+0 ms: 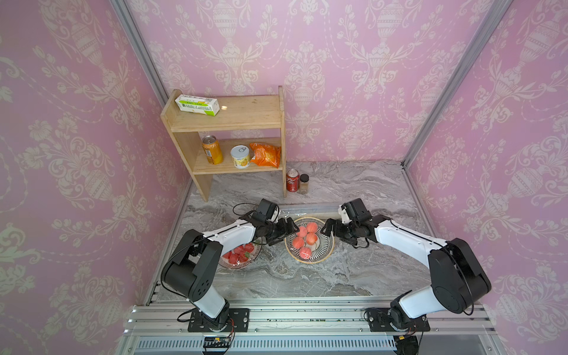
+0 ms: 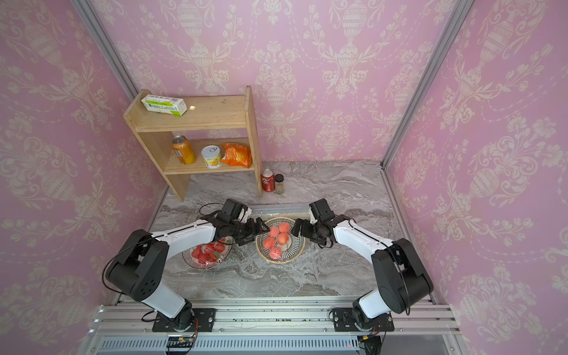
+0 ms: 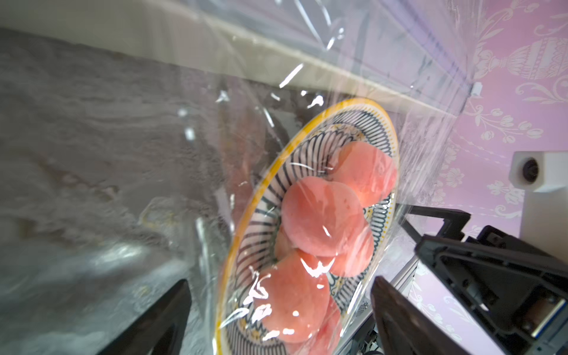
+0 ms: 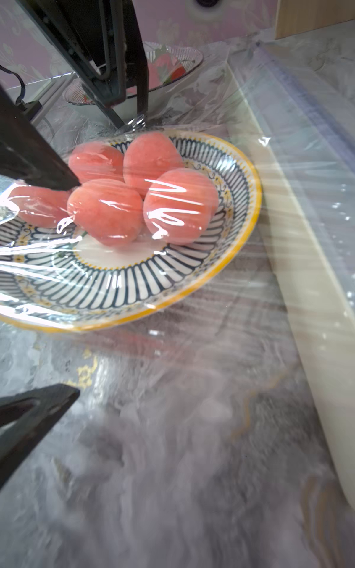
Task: Wrap the plate with plastic wrap
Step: Cover the plate with plastic wrap, then tear off the plastic wrap from the plastic wrap cutting box.
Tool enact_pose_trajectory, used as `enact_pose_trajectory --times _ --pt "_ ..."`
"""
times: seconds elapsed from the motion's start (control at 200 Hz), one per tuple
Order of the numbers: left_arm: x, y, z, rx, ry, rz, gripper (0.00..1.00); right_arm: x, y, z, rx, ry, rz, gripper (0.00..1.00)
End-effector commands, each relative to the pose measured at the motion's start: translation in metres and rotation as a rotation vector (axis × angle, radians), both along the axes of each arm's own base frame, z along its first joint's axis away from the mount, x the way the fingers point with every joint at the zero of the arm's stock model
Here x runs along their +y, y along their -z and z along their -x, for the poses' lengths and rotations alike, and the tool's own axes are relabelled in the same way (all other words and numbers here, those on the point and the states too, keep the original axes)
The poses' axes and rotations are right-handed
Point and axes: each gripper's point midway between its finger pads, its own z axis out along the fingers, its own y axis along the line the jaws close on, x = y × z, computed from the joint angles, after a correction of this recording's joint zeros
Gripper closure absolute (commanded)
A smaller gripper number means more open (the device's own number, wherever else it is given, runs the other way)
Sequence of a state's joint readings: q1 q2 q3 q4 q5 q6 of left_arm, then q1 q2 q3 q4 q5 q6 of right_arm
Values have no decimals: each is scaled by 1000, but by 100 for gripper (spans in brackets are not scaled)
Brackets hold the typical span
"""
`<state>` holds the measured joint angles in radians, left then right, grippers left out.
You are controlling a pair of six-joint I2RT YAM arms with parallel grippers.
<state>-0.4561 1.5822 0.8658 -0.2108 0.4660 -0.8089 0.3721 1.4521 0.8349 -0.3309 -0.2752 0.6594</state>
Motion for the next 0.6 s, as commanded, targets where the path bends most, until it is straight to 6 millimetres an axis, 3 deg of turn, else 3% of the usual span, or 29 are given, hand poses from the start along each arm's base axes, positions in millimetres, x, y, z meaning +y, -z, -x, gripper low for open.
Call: enact_pose_trajectory --times 0.0,0.08,0.18,0.26,0.39,0.59 --pt "43 -13 1 -73 23 -250 8 -36 -8 2 -23 53 31 0" --pt "51 -39 -12 -161 59 -334 9 -52 -17 -9 -66 67 22 1" --pt "38 -74 -36 -284 114 -363 15 -63 -25 -29 -114 93 -31 14" --pt "14 -94 -54 -362 182 -373 20 -71 -26 -46 -141 117 -51 22" --pt "-36 -109 -81 -426 273 -335 31 -80 -22 -73 -151 131 -70 36" --pt "-108 -107 -110 -487 426 -338 35 -96 -21 -104 -168 162 -73 43"
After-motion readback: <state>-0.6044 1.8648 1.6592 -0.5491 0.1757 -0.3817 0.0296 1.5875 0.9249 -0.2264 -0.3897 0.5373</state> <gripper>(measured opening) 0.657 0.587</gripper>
